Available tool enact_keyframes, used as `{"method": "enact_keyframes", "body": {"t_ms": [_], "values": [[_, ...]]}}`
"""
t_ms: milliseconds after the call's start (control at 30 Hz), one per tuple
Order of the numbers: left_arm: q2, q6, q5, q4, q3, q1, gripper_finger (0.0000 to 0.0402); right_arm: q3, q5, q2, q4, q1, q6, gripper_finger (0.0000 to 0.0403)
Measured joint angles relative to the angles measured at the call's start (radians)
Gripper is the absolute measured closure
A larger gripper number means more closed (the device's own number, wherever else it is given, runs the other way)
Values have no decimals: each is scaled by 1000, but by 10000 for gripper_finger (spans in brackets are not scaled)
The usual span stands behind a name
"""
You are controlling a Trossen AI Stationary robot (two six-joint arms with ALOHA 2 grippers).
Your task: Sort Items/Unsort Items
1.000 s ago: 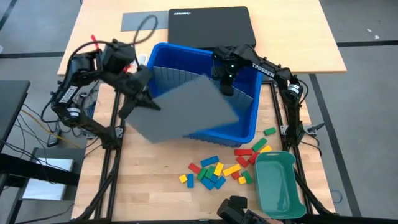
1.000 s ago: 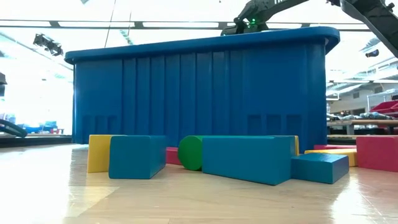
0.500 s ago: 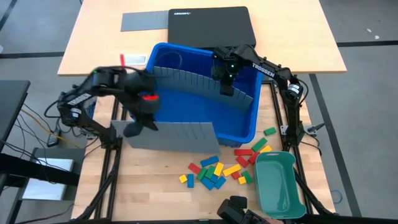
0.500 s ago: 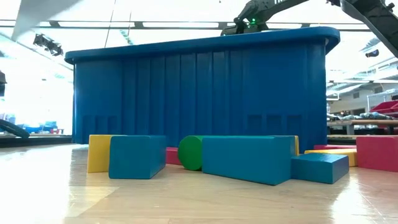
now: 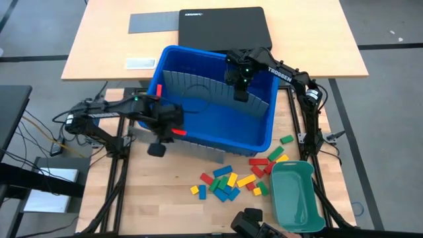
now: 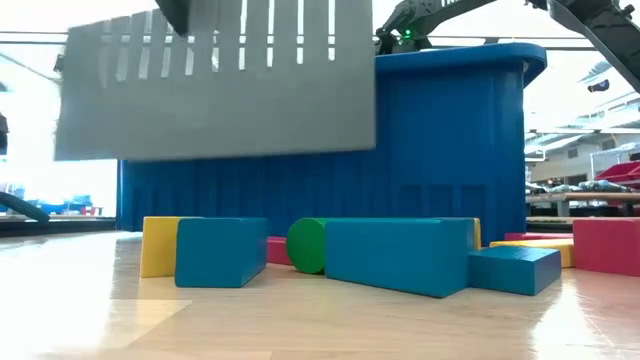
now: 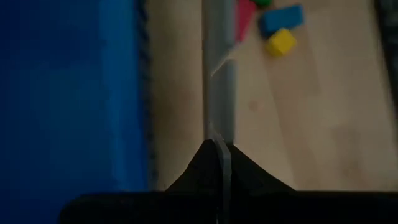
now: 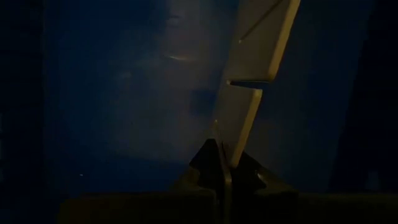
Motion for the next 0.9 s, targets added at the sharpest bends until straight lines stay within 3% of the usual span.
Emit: {"method": "enact_keyframes", "body": {"t_ms": [367,700,900], "values": [[0,34,-2,254,-219,0,397,0,0,0,0,0,0,399],[0,49,24,285,-240,2,391,0,0,-1,0,0,0,399],[0,13,15,281,-240,3,356,1,0,-1,0,0,0,399]]}}
